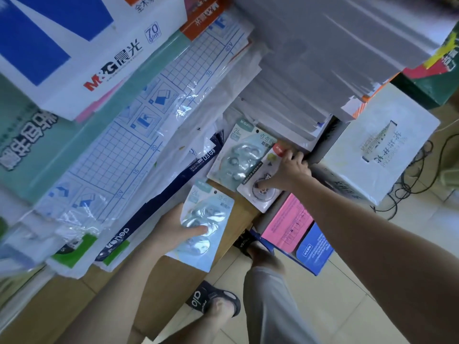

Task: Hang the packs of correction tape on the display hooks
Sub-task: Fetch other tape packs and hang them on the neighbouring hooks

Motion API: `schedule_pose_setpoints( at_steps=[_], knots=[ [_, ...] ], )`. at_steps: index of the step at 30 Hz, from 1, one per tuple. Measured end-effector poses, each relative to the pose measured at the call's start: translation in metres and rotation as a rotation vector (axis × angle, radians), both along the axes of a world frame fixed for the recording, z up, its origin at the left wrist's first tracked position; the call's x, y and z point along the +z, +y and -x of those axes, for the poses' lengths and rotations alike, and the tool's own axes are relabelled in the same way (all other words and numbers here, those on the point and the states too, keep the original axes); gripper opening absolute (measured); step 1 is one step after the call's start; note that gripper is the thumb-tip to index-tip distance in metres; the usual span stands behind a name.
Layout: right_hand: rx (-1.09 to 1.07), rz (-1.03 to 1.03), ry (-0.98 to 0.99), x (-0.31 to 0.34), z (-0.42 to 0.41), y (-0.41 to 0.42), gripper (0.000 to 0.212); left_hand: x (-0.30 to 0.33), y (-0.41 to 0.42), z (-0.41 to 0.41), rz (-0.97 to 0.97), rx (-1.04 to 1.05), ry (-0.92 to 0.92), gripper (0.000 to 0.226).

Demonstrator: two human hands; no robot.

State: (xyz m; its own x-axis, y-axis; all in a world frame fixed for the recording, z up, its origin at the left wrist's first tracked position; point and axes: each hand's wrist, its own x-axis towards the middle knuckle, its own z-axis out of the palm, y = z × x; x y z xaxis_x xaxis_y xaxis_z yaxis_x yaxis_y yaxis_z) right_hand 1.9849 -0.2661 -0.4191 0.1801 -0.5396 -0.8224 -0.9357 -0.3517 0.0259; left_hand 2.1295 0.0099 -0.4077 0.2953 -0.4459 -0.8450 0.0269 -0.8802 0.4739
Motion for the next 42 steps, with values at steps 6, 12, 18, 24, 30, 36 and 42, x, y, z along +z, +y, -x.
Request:
schedule_pose_setpoints(
  at_steps=[6,12,18,24,30,36,42],
  knots=[
    [0.068,0.017,0.014,0.001,0.000,0.010,0.154,0.041,-0.003,-0.015,0.159,-0.007,-0.010,0.076],
    [0.083,0.035,-0.016,-0.008,0.001,0.004,0.155,0.027,-0.065,-0.016,0.261,-0.067,-0.110,0.047],
    [0.058,0.043,-0.044,-0.018,0.010,-0.005,0.147,-0.013,-0.111,-0.011,0.289,-0.132,-0.257,0.033],
    [0.020,0.037,-0.127,-0.024,0.018,-0.007,0.143,-0.027,-0.120,-0.006,0.209,-0.108,-0.270,0.039],
    [-0.120,-0.027,-0.263,-0.019,0.023,-0.015,0.111,-0.019,-0.119,-0.012,0.161,-0.088,-0.162,0.060],
    [-0.174,-0.050,-0.418,-0.002,0.025,-0.015,0.086,-0.006,-0.109,-0.018,0.186,-0.003,-0.032,0.063],
    [-0.241,-0.005,-0.574,0.034,0.030,-0.009,0.066,0.038,-0.091,-0.006,0.285,0.000,-0.119,0.041]
  ],
)
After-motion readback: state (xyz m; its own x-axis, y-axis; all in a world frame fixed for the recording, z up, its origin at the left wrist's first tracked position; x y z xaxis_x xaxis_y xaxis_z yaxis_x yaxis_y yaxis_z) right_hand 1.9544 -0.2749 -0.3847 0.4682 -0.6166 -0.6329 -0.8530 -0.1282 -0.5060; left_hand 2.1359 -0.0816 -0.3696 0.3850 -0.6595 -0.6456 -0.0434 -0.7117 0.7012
